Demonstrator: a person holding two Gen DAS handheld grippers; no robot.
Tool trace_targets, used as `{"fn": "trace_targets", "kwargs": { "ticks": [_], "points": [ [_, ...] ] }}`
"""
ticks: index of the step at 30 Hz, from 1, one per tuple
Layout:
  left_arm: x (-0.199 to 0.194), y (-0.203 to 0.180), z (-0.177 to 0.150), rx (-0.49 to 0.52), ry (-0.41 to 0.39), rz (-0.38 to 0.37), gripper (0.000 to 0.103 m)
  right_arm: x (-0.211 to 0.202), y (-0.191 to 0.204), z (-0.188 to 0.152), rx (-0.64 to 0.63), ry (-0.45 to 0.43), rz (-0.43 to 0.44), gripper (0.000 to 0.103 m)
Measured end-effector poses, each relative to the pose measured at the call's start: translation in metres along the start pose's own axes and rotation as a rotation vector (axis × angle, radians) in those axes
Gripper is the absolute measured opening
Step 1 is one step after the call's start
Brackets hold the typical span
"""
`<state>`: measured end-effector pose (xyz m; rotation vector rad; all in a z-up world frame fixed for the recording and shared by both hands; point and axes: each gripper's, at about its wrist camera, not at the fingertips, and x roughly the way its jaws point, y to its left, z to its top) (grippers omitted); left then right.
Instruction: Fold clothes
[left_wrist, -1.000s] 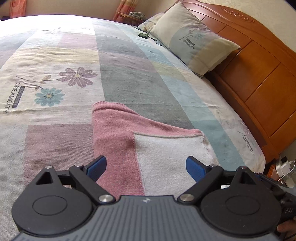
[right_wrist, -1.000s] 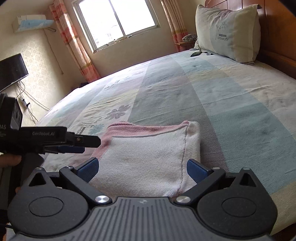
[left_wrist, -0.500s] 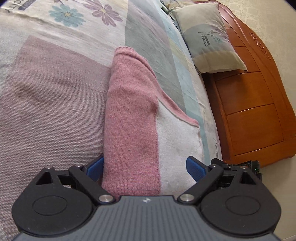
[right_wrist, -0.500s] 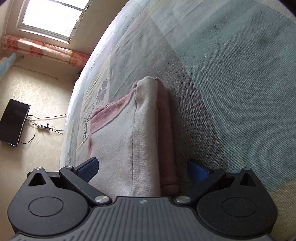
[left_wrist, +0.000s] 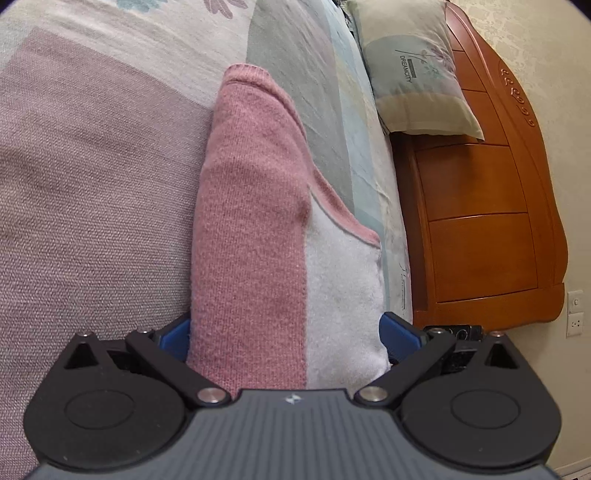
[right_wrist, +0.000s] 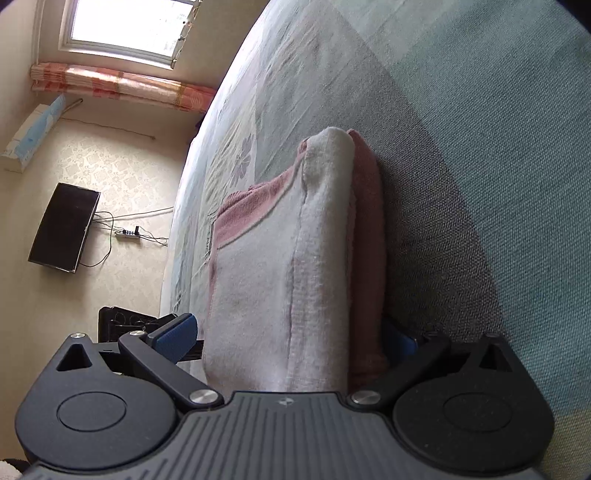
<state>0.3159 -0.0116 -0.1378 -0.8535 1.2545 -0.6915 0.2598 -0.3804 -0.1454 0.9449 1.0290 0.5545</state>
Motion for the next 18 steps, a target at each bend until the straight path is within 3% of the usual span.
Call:
{"fn": "trace_targets", "kwargs": {
  "ticks": [6, 13, 18],
  "points": [
    [0.015, -0.018, 0.012, 0.032, 0.007, 0.055, 0.101, 0.015, 0.001, 0.018, 0.053, 0.001, -0.003, 0.103],
    [0.010, -0.004, 0.013, -0.030, 0.028, -0.021, 0.101, 0.010, 0.001, 0.009, 0.016, 0.018, 0.030, 0.103],
    [0.023, -0.015, 0.023, 0.019, 0.044, 0.025, 0.101, 0.019, -0.001, 0.029, 0.050, 0.063, 0.053, 0.103]
  ]
}}
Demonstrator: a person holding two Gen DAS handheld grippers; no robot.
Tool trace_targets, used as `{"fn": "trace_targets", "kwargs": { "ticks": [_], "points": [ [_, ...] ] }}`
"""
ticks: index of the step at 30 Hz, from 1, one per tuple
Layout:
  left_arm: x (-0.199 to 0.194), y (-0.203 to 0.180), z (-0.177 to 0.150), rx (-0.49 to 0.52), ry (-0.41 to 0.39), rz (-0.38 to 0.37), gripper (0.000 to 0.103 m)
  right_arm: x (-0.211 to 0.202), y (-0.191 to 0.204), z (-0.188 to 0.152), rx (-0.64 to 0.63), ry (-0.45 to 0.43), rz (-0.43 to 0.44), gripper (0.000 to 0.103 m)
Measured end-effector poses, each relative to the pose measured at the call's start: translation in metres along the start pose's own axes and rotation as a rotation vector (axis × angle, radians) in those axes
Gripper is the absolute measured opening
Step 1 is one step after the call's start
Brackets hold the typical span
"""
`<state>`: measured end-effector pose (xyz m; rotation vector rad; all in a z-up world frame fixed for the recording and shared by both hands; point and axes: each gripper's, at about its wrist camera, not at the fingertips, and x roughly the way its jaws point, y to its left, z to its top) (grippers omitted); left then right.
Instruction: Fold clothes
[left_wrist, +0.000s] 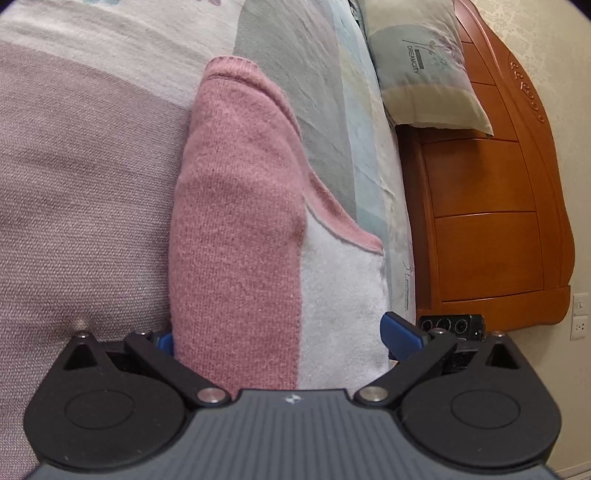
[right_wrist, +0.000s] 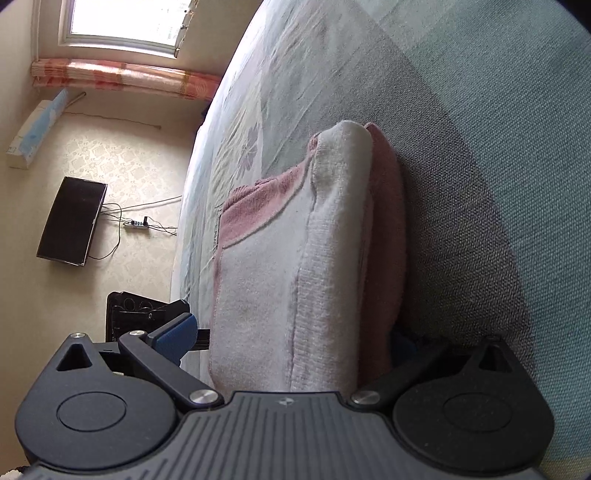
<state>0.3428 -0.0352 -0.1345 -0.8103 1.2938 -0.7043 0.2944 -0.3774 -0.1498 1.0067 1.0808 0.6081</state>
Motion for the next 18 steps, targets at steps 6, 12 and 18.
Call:
{"fn": "trace_targets", "kwargs": {
  "ticks": [6, 12, 18],
  "points": [
    [-0.003, 0.002, -0.004, -0.023, -0.026, -0.027, 0.101, -0.005, 0.000, -0.010, -0.036, -0.024, 0.034, 0.103],
    [-0.007, -0.005, -0.003, -0.063, -0.029, -0.047, 0.101, -0.007, 0.007, -0.005, 0.011, -0.049, 0.058, 0.103],
    [-0.013, -0.005, -0.006, -0.059, -0.036, -0.084, 0.101, -0.018, 0.020, -0.004, -0.012, -0.063, 0.090, 0.103]
  ]
}}
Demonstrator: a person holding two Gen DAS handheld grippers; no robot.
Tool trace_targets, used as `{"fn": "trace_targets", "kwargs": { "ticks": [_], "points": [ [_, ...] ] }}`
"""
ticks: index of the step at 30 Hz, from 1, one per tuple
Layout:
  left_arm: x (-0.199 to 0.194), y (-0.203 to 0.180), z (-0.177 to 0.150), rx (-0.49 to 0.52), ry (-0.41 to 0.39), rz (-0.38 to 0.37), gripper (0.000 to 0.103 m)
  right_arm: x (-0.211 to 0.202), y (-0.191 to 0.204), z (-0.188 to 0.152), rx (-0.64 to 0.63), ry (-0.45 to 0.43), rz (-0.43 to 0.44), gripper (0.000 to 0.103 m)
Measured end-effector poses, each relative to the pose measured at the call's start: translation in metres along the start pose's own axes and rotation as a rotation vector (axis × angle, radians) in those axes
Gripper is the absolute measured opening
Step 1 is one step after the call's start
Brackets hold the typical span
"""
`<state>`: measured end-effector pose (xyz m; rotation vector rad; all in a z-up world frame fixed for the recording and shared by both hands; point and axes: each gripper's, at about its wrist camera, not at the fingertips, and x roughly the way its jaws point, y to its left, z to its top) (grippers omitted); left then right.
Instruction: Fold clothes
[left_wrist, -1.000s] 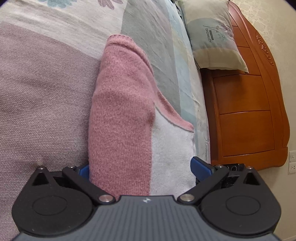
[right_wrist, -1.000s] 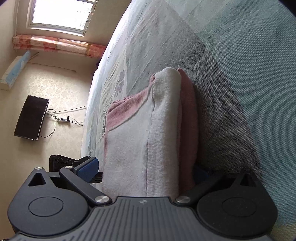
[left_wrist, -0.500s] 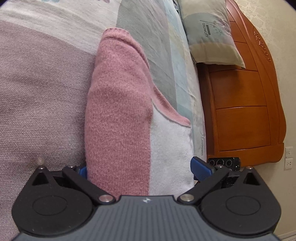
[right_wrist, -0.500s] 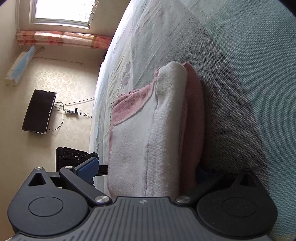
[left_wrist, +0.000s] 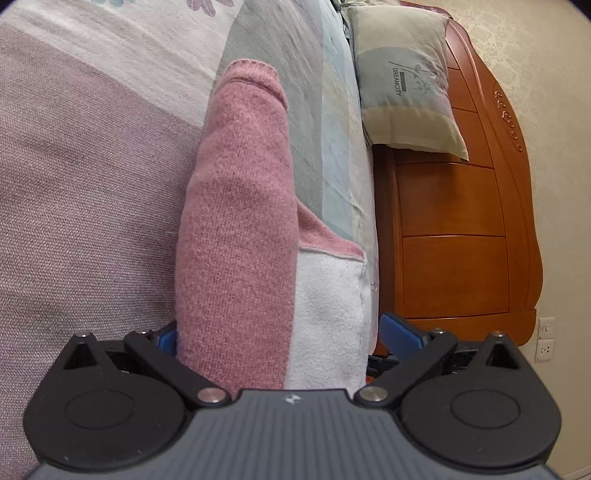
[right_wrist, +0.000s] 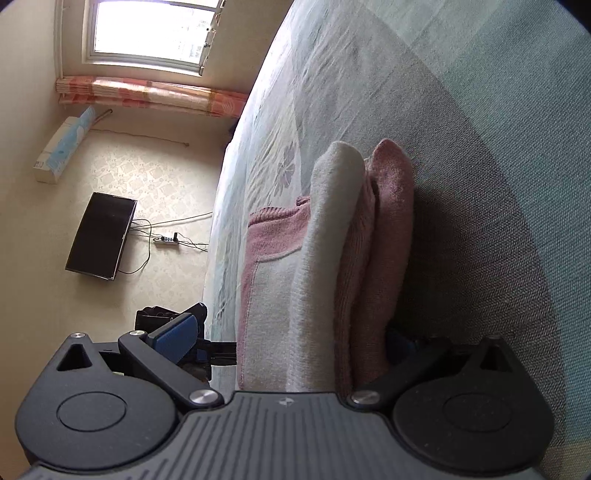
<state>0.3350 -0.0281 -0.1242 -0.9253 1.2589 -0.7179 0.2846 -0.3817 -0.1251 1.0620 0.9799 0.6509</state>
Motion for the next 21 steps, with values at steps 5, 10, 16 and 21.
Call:
{"fn": "trace_targets", "kwargs": {
  "ticks": [5, 10, 16, 21],
  "points": [
    [0.001, 0.014, -0.004, -0.004, 0.040, 0.038, 0.101, 0.001, -0.012, -0.004, 0.012, 0.040, -0.084, 0.103],
    [0.015, 0.009, 0.004, -0.005, 0.050, 0.055, 0.101, 0.007, -0.016, -0.010, -0.014, 0.064, -0.105, 0.103],
    [0.018, 0.000, 0.005, 0.004, 0.069, 0.029, 0.101, 0.024, -0.007, -0.010, -0.033, 0.077, -0.080, 0.103],
    [0.010, -0.005, 0.005, -0.019, 0.055, -0.049, 0.101, 0.008, -0.011, -0.010, 0.032, 0.033, 0.021, 0.103]
  ]
}}
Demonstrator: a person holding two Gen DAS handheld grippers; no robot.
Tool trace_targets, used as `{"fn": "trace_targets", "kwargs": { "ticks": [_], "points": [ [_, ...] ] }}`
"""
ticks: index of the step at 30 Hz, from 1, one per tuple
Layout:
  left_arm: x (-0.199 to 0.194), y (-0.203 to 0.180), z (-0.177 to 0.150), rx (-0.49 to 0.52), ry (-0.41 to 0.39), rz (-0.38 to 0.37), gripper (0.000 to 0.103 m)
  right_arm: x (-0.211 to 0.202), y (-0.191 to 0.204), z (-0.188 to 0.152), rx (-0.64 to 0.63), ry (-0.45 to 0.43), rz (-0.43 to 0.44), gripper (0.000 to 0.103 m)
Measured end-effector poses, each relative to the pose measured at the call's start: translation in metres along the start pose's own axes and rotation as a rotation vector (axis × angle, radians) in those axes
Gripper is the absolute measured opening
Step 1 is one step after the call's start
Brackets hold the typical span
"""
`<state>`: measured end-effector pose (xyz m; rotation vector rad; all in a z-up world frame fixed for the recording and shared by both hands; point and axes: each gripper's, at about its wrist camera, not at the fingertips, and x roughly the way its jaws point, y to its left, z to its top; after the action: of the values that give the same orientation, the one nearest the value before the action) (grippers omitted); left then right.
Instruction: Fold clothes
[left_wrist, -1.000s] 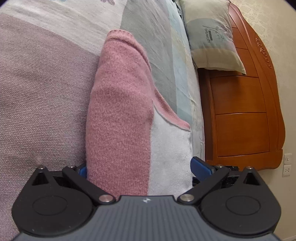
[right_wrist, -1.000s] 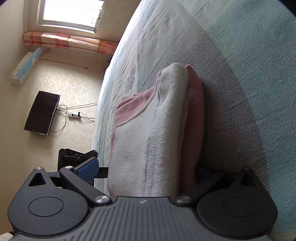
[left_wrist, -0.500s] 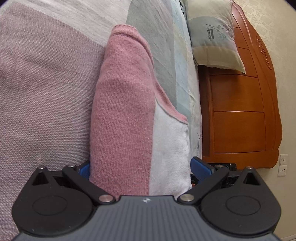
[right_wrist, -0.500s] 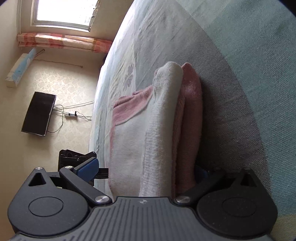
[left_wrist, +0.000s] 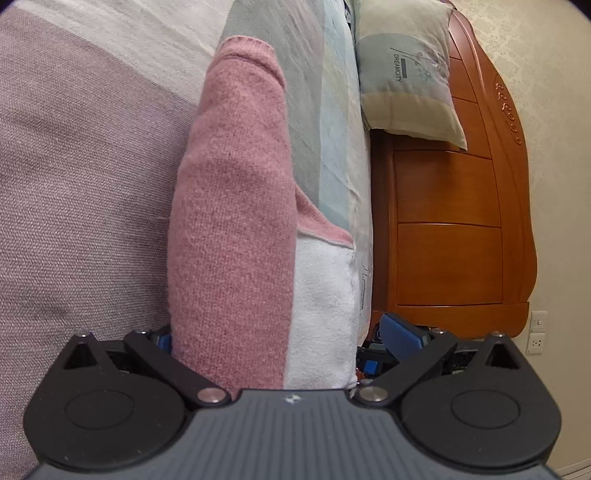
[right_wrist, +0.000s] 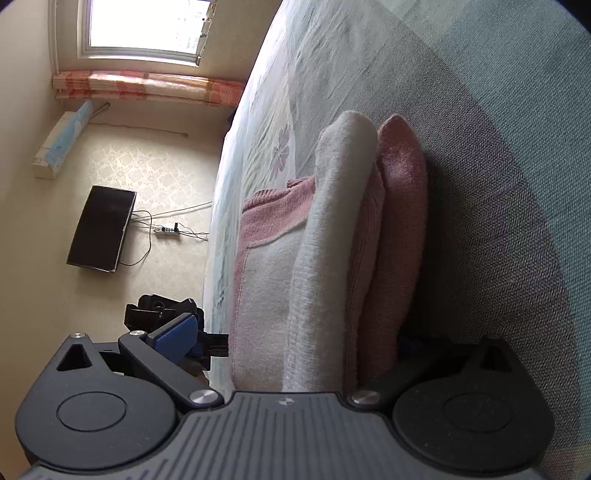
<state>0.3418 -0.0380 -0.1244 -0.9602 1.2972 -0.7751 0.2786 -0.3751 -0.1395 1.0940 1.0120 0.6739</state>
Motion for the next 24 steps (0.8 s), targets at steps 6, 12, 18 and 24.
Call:
{"fn": "trace_targets", "kwargs": {
  "ticks": [6, 12, 18, 24],
  "points": [
    [0.001, -0.013, -0.002, 0.023, -0.005, -0.025, 0.101, -0.005, 0.015, 0.001, -0.049, 0.000, -0.014, 0.103],
    [0.002, -0.008, -0.005, 0.035, 0.002, -0.045, 0.101, -0.011, 0.026, 0.006, -0.083, -0.007, -0.028, 0.103],
    [-0.008, 0.035, -0.015, -0.004, 0.014, 0.031, 0.100, -0.008, 0.007, 0.005, -0.065, 0.013, -0.095, 0.103],
    [-0.004, 0.035, -0.014, 0.069, 0.054, 0.045, 0.101, -0.011, -0.018, 0.009, -0.015, 0.002, -0.044, 0.100]
  ]
}}
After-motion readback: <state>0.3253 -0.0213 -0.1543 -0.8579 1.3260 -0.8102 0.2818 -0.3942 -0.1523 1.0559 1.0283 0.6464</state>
